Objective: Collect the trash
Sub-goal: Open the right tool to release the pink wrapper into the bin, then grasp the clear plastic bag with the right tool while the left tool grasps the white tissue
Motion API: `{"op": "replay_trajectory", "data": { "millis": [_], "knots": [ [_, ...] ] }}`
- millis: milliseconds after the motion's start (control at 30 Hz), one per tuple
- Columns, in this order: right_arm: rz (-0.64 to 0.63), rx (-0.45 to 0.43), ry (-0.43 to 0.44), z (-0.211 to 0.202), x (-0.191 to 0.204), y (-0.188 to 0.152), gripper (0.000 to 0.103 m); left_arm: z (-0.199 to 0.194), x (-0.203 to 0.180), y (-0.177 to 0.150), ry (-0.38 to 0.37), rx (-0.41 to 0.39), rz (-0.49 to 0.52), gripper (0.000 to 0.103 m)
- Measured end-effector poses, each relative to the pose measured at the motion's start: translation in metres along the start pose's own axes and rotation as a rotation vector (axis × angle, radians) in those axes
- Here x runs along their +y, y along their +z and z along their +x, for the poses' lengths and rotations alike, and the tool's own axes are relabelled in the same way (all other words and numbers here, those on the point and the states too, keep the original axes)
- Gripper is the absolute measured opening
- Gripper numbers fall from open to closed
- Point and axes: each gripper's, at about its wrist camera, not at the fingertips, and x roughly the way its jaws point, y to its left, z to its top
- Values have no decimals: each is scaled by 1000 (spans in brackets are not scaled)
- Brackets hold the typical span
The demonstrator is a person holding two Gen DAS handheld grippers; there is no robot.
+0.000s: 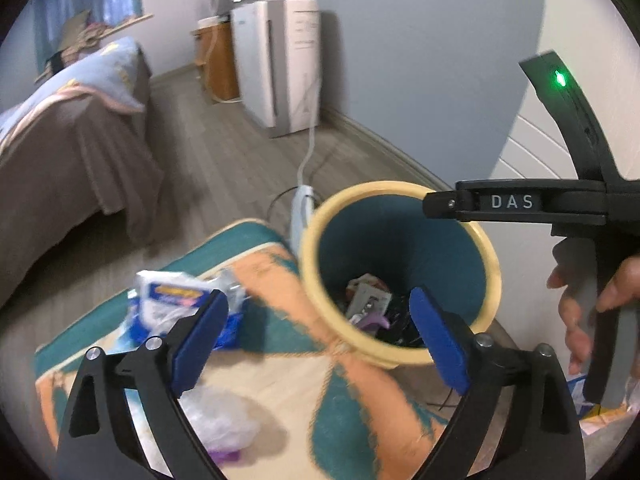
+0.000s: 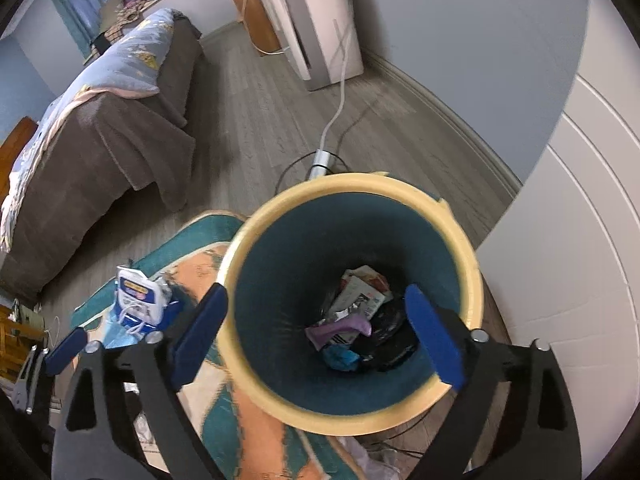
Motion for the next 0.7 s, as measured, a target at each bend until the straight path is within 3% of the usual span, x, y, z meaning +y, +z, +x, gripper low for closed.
{"op": "replay_trajectory", "data": {
  "millis": [367, 533, 700],
  "knots": [
    [-144, 19, 48, -3, 90, -17, 95, -75, 83, -34, 177, 26, -52, 94],
    [-178, 50, 60, -1, 119, -30, 97, -109, 121, -66, 230, 5, -127, 96],
    [-287, 81, 34, 7, 149, -45, 97, -115, 161, -92, 272, 38, -227, 96]
  ]
}}
